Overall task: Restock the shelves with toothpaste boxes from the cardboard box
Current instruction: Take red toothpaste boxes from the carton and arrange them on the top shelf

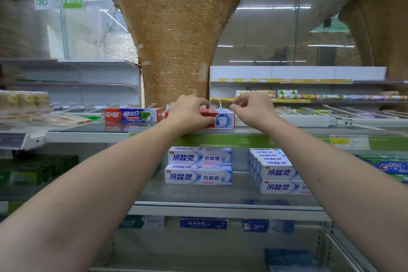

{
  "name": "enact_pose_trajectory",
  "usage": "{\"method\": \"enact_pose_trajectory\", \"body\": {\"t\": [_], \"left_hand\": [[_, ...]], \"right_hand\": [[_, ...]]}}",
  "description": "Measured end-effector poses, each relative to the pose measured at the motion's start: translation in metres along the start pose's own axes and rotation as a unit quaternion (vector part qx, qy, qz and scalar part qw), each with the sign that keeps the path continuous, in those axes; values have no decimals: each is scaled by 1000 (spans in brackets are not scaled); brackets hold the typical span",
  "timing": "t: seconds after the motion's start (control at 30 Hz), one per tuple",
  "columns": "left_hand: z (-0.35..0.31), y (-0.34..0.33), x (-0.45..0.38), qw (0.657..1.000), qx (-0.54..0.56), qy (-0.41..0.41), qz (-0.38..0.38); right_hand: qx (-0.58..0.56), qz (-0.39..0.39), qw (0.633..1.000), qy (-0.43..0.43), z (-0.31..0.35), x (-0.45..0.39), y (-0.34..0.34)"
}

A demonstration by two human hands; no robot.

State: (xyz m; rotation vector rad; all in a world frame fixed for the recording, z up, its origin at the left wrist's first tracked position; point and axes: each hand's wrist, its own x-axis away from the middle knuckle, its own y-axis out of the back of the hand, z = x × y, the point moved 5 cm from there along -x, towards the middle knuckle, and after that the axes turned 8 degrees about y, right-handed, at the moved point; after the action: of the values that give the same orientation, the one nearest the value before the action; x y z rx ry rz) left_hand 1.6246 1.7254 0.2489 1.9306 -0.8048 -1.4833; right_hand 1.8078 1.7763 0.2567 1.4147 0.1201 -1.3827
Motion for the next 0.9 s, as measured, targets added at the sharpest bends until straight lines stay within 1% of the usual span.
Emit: {"method": "enact_pose_trajectory", "body": {"t": [0.1, 0.17, 0.27, 0.37, 0.5, 0.6, 0.8, 0.9], "left_hand": [[10, 19, 8, 998, 11, 10, -58], [23, 34, 14, 996, -13, 28, -79], [50, 61, 30, 992, -46, 74, -94], [84, 87, 56, 982, -80, 124, -116], [137, 113, 102, 961, -126, 206, -134], [179, 127, 139, 944, -154, 260, -132], [268, 139, 210, 908, -198, 357, -92], [312, 142, 246, 893, -208, 392, -72]], "right_hand": [[-1, 8, 1000, 28, 19, -4, -4], [0, 4, 998, 58, 37, -7, -10], [-1, 4, 994, 111, 72, -12, -27], [-40, 11, 987, 156, 113, -12, -55], [-91, 35, 972, 213, 178, 1, -98], [-126, 51, 959, 249, 228, 18, -129], [-190, 107, 928, 302, 316, 66, -196], [-206, 140, 912, 326, 360, 92, -232]]}}
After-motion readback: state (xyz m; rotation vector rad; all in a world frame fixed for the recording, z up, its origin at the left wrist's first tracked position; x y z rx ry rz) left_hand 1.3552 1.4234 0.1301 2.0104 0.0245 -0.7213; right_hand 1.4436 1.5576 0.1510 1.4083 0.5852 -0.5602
